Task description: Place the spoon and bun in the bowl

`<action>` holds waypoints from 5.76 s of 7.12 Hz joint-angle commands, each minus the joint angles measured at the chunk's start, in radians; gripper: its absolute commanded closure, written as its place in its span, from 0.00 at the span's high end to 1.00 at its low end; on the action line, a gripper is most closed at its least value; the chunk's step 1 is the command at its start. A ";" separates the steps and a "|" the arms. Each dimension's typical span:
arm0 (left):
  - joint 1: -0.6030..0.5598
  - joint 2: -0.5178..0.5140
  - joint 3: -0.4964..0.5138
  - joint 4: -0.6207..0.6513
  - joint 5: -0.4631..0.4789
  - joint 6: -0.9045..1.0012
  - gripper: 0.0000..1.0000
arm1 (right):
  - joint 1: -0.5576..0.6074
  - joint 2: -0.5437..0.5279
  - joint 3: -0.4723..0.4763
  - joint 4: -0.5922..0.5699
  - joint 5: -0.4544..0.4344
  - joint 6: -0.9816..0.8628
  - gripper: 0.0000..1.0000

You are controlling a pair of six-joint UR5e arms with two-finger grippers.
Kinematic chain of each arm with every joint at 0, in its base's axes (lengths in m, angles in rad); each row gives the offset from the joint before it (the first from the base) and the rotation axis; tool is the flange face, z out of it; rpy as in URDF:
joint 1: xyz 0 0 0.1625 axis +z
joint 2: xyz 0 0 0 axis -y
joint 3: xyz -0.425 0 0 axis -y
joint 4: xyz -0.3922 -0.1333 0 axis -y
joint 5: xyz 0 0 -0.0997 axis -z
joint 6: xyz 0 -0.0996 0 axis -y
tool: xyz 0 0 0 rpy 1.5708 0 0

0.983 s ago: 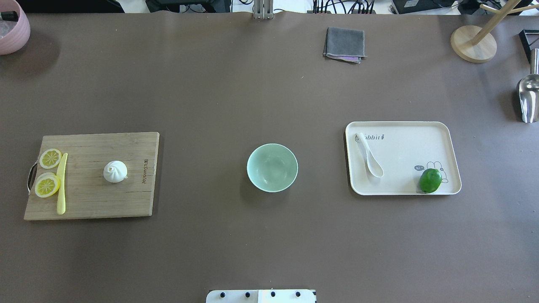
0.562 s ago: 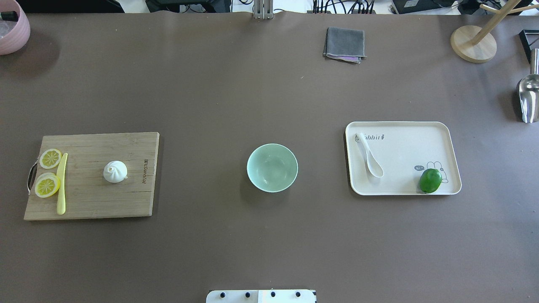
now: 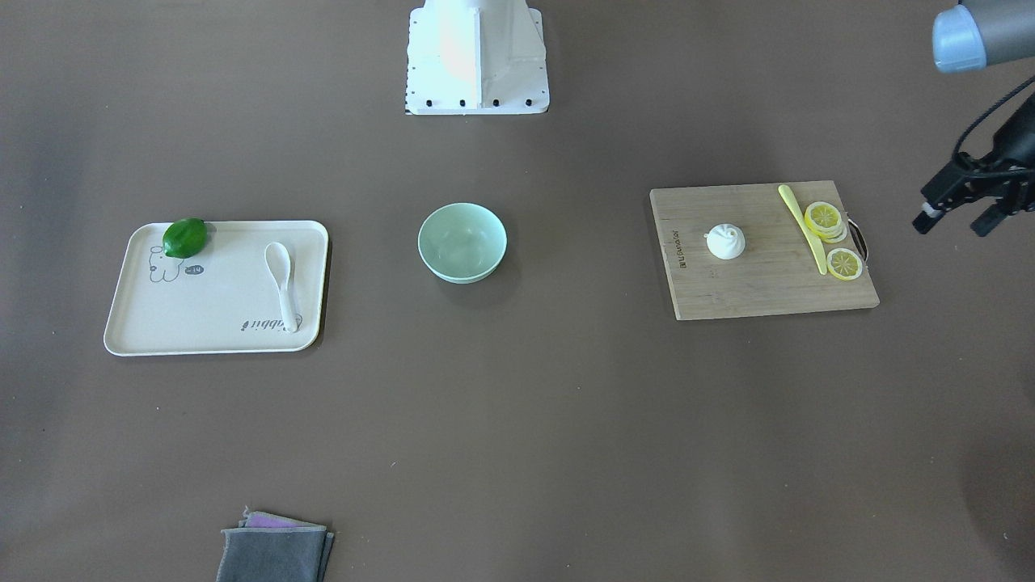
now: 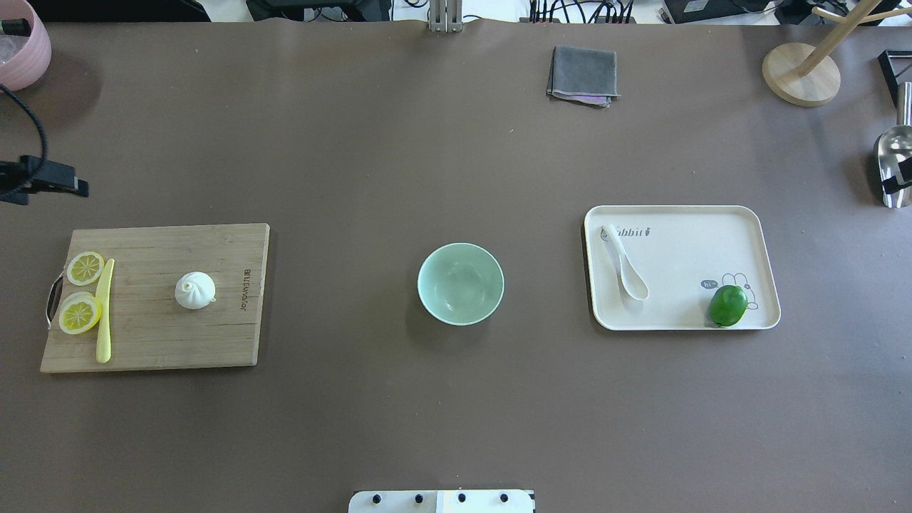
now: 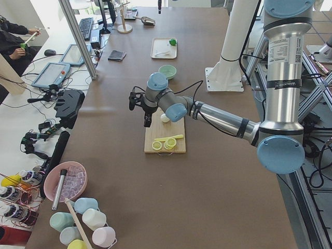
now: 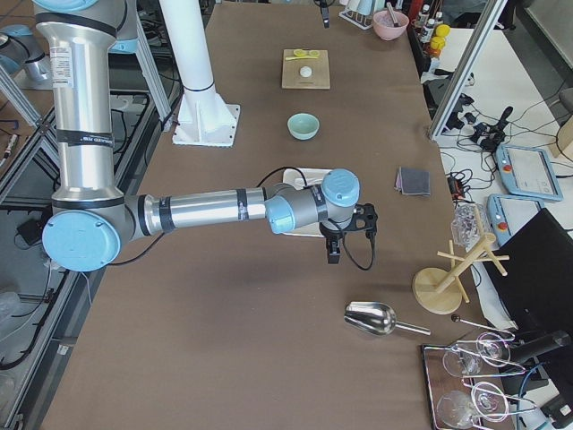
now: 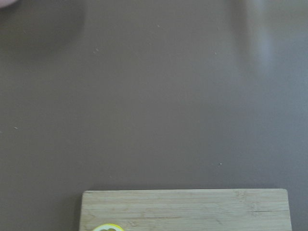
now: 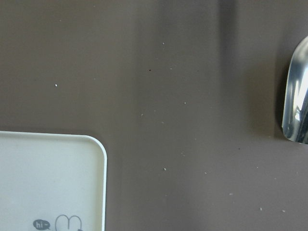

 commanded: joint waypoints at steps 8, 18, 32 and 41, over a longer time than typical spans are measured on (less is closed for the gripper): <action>0.324 -0.106 0.115 0.002 0.188 -0.131 0.98 | -0.111 0.044 0.006 0.093 -0.021 0.173 1.00; 0.290 -0.114 0.000 0.008 0.147 -0.125 0.00 | -0.149 0.130 0.003 0.093 -0.023 0.287 1.00; 0.580 -0.806 0.414 0.151 0.491 -0.425 0.86 | -0.510 0.282 0.038 0.095 -0.237 0.491 1.00; 0.571 -0.805 0.328 0.212 0.467 -0.425 0.98 | -0.530 0.287 0.037 0.095 -0.265 0.509 1.00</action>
